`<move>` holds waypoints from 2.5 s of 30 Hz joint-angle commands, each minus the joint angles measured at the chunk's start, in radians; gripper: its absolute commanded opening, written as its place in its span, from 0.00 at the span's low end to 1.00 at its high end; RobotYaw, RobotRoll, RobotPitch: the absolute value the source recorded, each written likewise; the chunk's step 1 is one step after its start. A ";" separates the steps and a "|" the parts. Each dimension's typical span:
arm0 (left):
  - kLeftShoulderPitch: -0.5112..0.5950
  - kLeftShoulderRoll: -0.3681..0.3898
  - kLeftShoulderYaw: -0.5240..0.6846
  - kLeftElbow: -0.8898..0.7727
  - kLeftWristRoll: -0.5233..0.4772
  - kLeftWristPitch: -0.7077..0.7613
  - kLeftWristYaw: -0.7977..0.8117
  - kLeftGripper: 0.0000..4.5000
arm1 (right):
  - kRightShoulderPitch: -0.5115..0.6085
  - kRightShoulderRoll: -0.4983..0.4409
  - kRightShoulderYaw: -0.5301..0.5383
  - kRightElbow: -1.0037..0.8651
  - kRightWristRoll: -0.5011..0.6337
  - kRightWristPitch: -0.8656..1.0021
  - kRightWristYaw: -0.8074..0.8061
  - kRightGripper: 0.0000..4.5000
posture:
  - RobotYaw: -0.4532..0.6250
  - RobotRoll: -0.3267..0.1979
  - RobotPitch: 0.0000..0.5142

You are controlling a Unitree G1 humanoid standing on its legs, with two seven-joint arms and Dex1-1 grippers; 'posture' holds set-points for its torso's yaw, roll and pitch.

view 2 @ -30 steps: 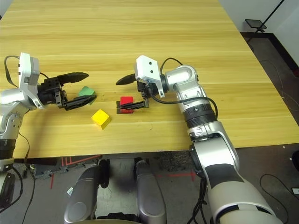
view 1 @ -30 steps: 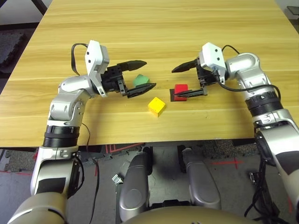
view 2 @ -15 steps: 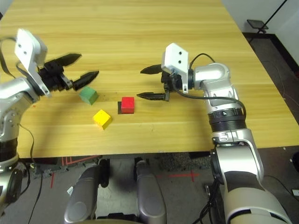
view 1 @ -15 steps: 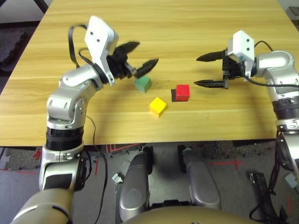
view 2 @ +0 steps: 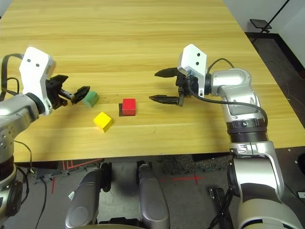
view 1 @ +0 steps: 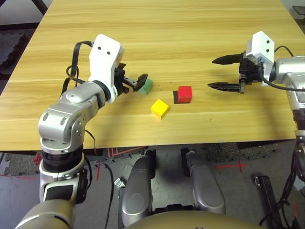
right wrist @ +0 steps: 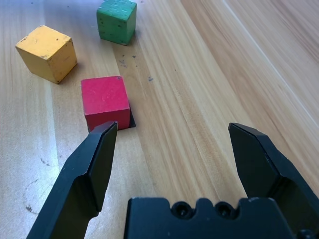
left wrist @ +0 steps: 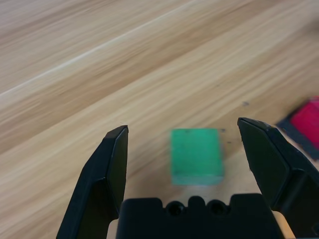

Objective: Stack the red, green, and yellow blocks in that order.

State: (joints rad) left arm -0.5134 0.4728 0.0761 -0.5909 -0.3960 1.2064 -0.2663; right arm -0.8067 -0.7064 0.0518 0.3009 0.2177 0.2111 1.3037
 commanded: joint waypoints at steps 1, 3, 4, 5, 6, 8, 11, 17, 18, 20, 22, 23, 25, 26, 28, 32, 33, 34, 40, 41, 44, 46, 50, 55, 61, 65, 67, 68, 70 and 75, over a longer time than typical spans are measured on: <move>0.027 -0.020 -0.032 -0.015 0.003 0.004 0.011 1.00 | 0.010 -0.006 -0.005 -0.010 0.011 0.003 -0.004 1.00 | 0.74 0.81 0.55; 0.031 -0.028 -0.045 -0.008 0.007 -0.006 0.013 1.00 | 0.012 -0.007 -0.006 -0.007 0.010 0.002 -0.008 1.00 | 0.73 0.81 0.56; 0.033 -0.029 -0.051 -0.002 0.011 -0.013 0.013 1.00 | 0.012 -0.007 -0.007 -0.005 0.009 0.001 -0.010 1.00 | 0.73 0.81 0.56; 0.036 -0.027 -0.057 0.004 0.014 -0.021 0.012 1.00 | 0.012 -0.007 -0.006 -0.005 0.008 0.000 -0.013 1.00 | 0.73 0.80 0.56; 0.040 -0.028 -0.063 0.011 0.018 -0.030 0.012 1.00 | 0.013 -0.006 -0.006 -0.006 0.009 0.001 -0.014 1.00 | 0.73 0.80 0.56; 0.046 -0.022 -0.076 0.027 0.027 -0.045 0.009 1.00 | 0.012 -0.005 -0.005 -0.009 0.011 0.005 -0.017 1.00 | 0.73 0.80 0.57; 0.054 -0.013 -0.090 0.045 0.034 -0.066 -0.001 1.00 | 0.013 -0.002 -0.003 -0.014 0.013 0.008 -0.019 1.00 | 0.72 0.80 0.57; 0.081 -0.013 -0.111 0.078 0.058 -0.107 -0.008 1.00 | 0.019 0.002 -0.001 -0.025 0.017 0.010 -0.020 1.00 | 0.72 0.79 0.58; 0.086 -0.012 -0.115 0.088 0.063 -0.117 -0.009 1.00 | 0.022 0.002 -0.001 -0.029 0.018 0.011 -0.020 1.00 | 0.72 0.79 0.58; 0.090 -0.008 -0.122 0.108 0.074 -0.136 -0.012 1.00 | 0.025 0.003 -0.001 -0.033 0.019 0.012 -0.020 1.00 | 0.72 0.79 0.58; 0.085 0.004 -0.126 0.139 0.089 -0.165 -0.022 1.00 | 0.029 0.004 -0.002 -0.036 0.020 0.013 -0.020 1.00 | 0.72 0.79 0.58; 0.080 0.009 -0.126 0.156 0.097 -0.182 -0.027 1.00 | 0.029 0.004 -0.002 -0.036 0.020 0.013 -0.020 1.00 | 0.71 0.79 0.58; 0.067 0.019 -0.122 0.191 0.107 -0.210 -0.038 1.00 | 0.031 0.006 -0.001 -0.034 0.019 0.010 -0.019 1.00 | 0.72 0.79 0.59; 0.061 0.023 -0.121 0.205 0.111 -0.223 -0.043 1.00 | 0.032 0.007 -0.001 -0.035 0.019 0.010 -0.020 1.00 | 0.72 0.79 0.59; 0.055 0.030 -0.122 0.223 0.117 -0.241 -0.052 1.00 | 0.033 0.011 0.001 -0.035 0.018 0.009 -0.022 1.00 | 0.72 0.79 0.58; 0.051 0.033 -0.123 0.246 0.131 -0.268 -0.064 1.00 | 0.031 0.017 0.002 -0.036 0.018 0.006 -0.023 1.00 | 0.72 0.80 0.55; 0.052 0.032 -0.123 0.250 0.134 -0.274 -0.066 1.00 | 0.028 0.019 0.002 -0.035 0.018 0.006 -0.023 1.00 | 0.72 0.80 0.55; 0.054 0.032 -0.124 0.253 0.137 -0.280 -0.067 1.00 | 0.027 0.021 0.002 -0.033 0.018 0.005 -0.023 1.00 | 0.72 0.80 0.55; 0.063 0.032 -0.130 0.255 0.148 -0.287 -0.075 1.00 | 0.012 0.036 0.004 -0.006 0.009 -0.014 -0.028 1.00 | 0.72 0.80 0.53; 0.067 0.029 -0.131 0.249 0.148 -0.283 -0.077 1.00 | 0.012 0.038 0.004 -0.006 0.008 -0.016 -0.029 1.00 | 0.72 0.80 0.53; 0.083 0.016 -0.139 0.233 0.147 -0.274 -0.079 1.00 | 0.013 0.041 0.006 -0.010 0.010 -0.016 -0.028 1.00 | 0.73 0.81 0.53; 0.092 0.003 -0.141 0.227 0.147 -0.269 -0.078 1.00 | 0.010 0.042 0.006 -0.009 0.010 -0.016 -0.027 1.00 | 0.72 0.81 0.53; 0.100 -0.013 -0.138 0.226 0.143 -0.264 -0.080 1.00 | 0.007 0.044 0.004 -0.007 0.009 -0.017 -0.031 1.00 | 0.72 0.80 0.53; 0.083 -0.021 -0.128 0.258 0.146 -0.282 -0.089 0.70 | 0.011 0.041 0.003 -0.015 0.010 -0.012 -0.032 1.00 | 0.71 0.80 0.54; 0.061 -0.024 -0.123 0.295 0.154 -0.307 -0.099 0.46 | 0.020 0.041 0.005 -0.028 0.008 -0.010 -0.037 1.00 | 0.70 0.80 0.54; 0.051 -0.021 -0.124 0.319 0.158 -0.332 -0.109 0.46 | 0.028 0.038 0.004 -0.030 0.007 -0.015 -0.038 1.00 | 0.70 0.80 0.53; 0.031 -0.005 -0.120 0.333 0.159 -0.358 -0.129 0.46 | 0.029 0.038 0.004 -0.027 0.006 -0.017 -0.038 1.00 | 0.71 0.81 0.53; 0.018 0.003 -0.116 0.339 0.154 -0.370 -0.145 0.46 | 0.030 0.037 0.004 -0.026 0.005 -0.018 -0.038 1.00 | 0.71 0.81 0.53; -0.005 0.018 -0.110 0.344 0.138 -0.379 -0.180 0.46 | 0.029 0.039 0.005 -0.022 0.004 -0.020 -0.040 1.00 | 0.71 0.82 0.53; -0.079 0.109 -0.142 0.284 0.017 -0.405 -0.443 0.46 | 0.018 0.040 0.009 -0.006 0.003 -0.027 -0.036 1.00 | 0.73 0.83 0.52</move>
State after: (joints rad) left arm -0.5887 0.5619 -0.0398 -0.2689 -0.3322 0.8157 -0.6166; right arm -0.7970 -0.6628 0.0562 0.2874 0.2179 0.1931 1.2618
